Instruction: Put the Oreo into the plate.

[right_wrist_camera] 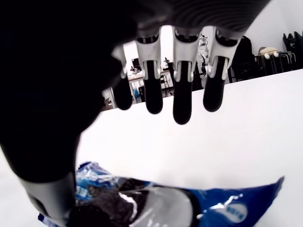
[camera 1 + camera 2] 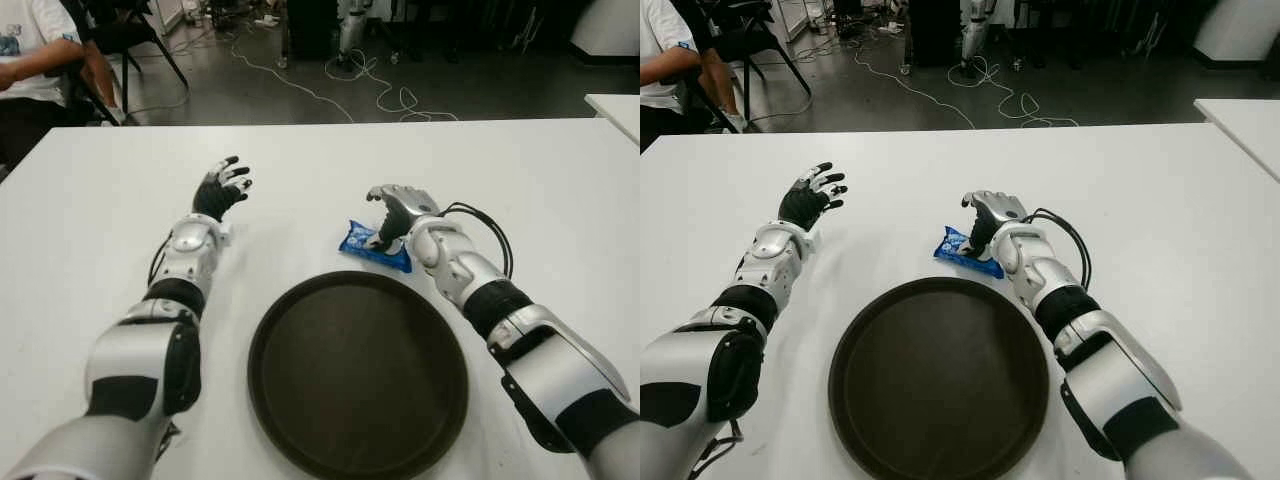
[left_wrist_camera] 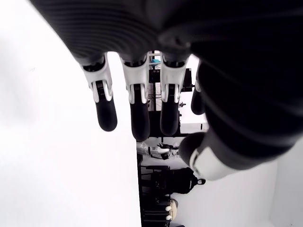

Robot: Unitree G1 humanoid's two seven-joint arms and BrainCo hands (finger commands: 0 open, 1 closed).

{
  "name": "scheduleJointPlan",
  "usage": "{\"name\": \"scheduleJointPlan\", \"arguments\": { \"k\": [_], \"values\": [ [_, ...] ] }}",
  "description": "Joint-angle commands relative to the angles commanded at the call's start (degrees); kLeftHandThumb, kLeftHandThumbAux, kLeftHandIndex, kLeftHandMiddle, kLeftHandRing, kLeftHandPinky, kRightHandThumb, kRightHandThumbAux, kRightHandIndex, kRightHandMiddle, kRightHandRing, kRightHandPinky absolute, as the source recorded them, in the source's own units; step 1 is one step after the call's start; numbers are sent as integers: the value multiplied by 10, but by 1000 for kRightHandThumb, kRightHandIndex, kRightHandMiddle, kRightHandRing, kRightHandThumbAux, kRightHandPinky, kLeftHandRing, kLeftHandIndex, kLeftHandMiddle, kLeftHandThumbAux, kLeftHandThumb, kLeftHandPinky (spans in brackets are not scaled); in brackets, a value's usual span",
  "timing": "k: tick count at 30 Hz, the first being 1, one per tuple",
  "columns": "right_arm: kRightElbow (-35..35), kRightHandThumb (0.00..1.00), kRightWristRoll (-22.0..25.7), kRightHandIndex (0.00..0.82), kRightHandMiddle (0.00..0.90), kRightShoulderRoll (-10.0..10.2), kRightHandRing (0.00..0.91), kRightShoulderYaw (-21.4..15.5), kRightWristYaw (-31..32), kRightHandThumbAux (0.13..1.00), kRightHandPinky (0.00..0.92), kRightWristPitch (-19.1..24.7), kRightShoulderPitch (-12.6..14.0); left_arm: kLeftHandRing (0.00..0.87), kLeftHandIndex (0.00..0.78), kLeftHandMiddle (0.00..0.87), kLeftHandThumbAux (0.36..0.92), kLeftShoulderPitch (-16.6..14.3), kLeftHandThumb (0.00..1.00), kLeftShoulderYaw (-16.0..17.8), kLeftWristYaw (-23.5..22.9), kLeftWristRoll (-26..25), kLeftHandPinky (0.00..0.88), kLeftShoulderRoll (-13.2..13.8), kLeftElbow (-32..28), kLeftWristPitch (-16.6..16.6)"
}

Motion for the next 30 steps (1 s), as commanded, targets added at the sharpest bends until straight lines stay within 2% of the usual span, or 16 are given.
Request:
{"name": "scheduleJointPlan", "arguments": {
  "k": [15, 23, 26, 30],
  "values": [
    [-8, 0, -6, 283, 271, 0, 281, 5, 3, 793, 298, 12, 3, 214, 132, 208, 744, -1, 157, -2, 3, 4, 219, -1, 0, 0],
    [-16, 0, -12, 251, 251, -2, 273, 12, 10, 778, 299, 16, 7, 205, 133, 208, 766, -1, 150, -5, 7, 8, 202, -2, 0, -1],
    [-28, 0, -16, 258, 253, -3, 271, 14, 10, 785, 292, 17, 13, 208, 137, 210, 762, -1, 148, -6, 7, 8, 211, -2, 0, -1],
    [-67, 0, -33, 283, 272, -5, 281, 27, 2, 789, 279, 28, 36, 213, 142, 214, 756, -1, 154, -7, 11, 9, 216, -2, -1, -2]
  ]
}}
